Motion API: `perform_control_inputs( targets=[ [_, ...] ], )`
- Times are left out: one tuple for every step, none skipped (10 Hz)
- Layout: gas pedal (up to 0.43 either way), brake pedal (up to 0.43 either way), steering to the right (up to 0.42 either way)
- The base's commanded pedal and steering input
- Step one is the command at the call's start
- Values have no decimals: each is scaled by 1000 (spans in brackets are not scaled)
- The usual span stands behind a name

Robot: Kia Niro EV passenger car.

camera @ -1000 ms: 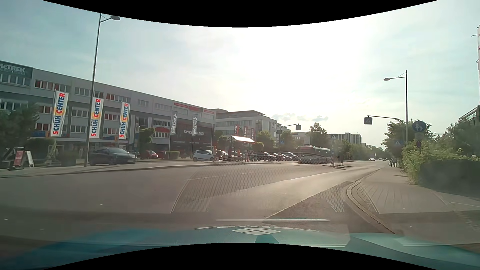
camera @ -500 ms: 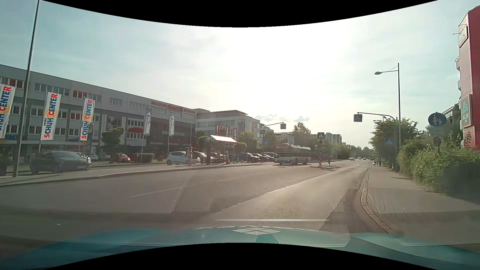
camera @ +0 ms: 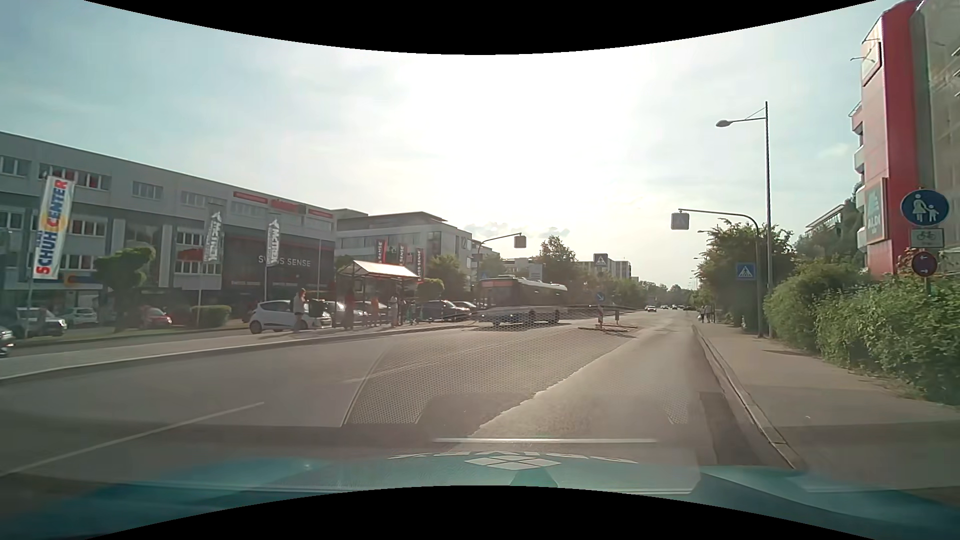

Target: Follow the waypoints while adhering to traffic rules and regulations

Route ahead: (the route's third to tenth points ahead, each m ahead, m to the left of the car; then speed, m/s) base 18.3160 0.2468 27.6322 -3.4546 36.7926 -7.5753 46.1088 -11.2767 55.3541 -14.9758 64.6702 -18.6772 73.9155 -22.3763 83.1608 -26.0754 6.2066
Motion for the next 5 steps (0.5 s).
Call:
perform_control_inputs(
  targets=[
    [157, 0, 189],
    [157, 0, 193],
    [177, 0, 199],
    [189, 0, 195],
    [189, 0, 191]
  ],
)
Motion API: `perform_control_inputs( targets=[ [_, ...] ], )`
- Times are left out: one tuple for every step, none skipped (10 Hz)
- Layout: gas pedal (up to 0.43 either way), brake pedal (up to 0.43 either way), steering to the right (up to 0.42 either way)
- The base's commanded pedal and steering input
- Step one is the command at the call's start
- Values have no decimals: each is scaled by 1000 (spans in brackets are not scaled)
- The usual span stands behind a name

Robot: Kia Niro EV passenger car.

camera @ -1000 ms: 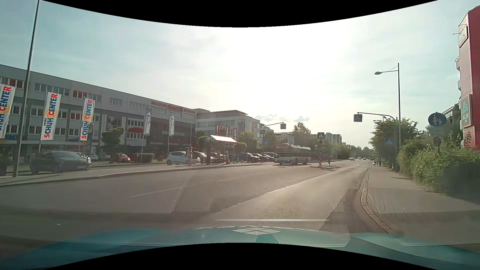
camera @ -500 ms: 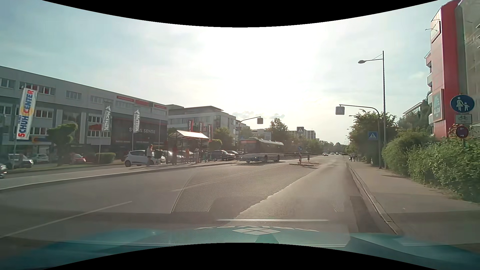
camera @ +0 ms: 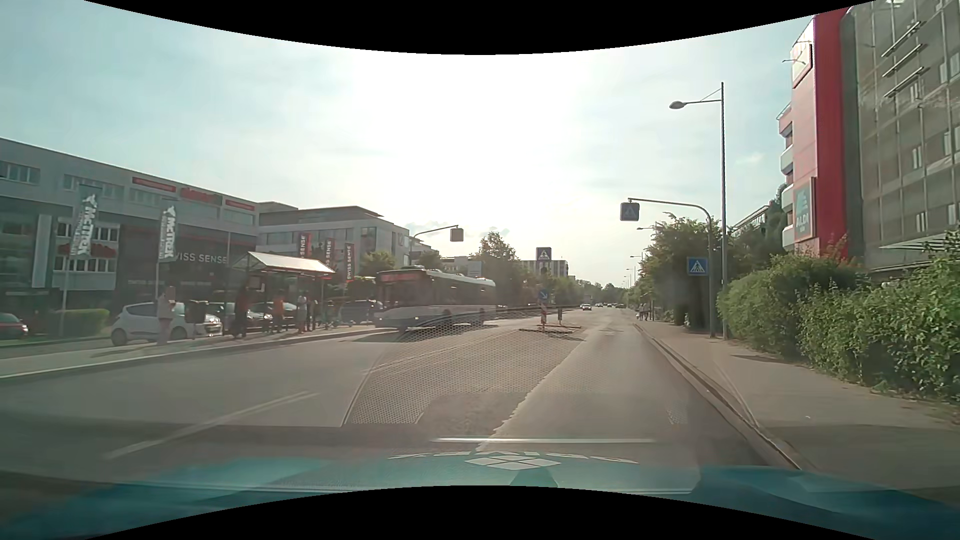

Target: Follow the waypoints while adhering to traffic rules and regulations

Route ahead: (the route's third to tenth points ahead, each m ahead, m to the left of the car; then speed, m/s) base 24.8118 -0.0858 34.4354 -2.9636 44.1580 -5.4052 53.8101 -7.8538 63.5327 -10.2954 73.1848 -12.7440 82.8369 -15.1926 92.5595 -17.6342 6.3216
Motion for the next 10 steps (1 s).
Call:
perform_control_inputs(
  targets=[
    [189, 0, 187],
    [189, 0, 185],
    [189, 0, 179],
    [177, 0, 172],
    [177, 0, 160],
    [169, 0, 148],
    [169, 0, 134],
    [169, 0, 109],
    [169, 0, 84],
    [169, 0, 60]
  ],
)
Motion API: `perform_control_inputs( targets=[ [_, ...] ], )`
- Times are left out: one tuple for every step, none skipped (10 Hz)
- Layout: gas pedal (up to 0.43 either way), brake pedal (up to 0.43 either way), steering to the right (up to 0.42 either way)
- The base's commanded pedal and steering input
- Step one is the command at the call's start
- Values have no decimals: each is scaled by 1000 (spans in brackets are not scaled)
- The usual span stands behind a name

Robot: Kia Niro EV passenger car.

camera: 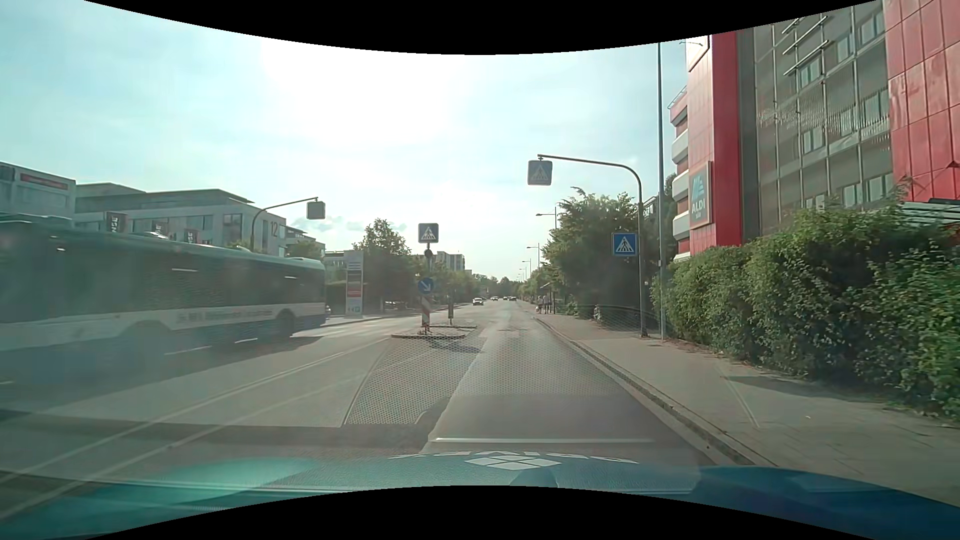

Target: Follow the waypoints while adhering to traffic rules and regulations

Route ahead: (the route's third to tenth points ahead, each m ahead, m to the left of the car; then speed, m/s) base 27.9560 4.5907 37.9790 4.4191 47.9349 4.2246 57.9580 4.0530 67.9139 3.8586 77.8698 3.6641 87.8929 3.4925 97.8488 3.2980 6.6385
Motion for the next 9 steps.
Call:
perform_control_inputs(
  targets=[
    [157, 0, 47],
    [157, 0, 36],
    [157, 0, 33],
    [157, 0, 30],
    [157, 0, 22],
    [157, 0, 11],
    [157, 0, 8],
    [157, 0, 8],
    [138, 0, 7]
  ],
)
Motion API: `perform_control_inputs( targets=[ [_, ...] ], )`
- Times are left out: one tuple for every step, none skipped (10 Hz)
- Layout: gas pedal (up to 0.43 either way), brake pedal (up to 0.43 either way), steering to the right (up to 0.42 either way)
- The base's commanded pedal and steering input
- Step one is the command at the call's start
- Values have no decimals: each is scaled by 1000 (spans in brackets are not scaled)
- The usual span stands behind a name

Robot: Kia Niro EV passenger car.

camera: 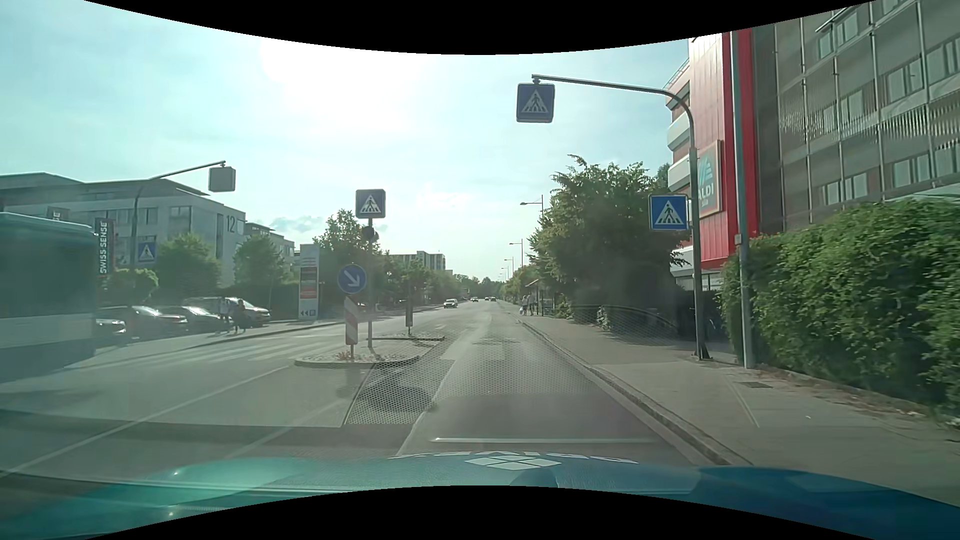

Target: Follow the waypoints while adhering to traffic rules and regulations

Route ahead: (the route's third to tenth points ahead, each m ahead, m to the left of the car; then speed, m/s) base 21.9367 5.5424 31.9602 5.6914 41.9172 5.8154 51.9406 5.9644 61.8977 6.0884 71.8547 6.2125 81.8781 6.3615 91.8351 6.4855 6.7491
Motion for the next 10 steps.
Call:
perform_control_inputs(
  targets=[
    [138, 0, 6],
    [138, 0, 4],
    [138, 0, 0],
    [138, 0, -4],
    [138, 0, -9],
    [138, 0, -9],
    [138, 0, -10],
    [138, 0, -10],
    [138, 0, -11],
    [150, 0, -11]
  ],
)
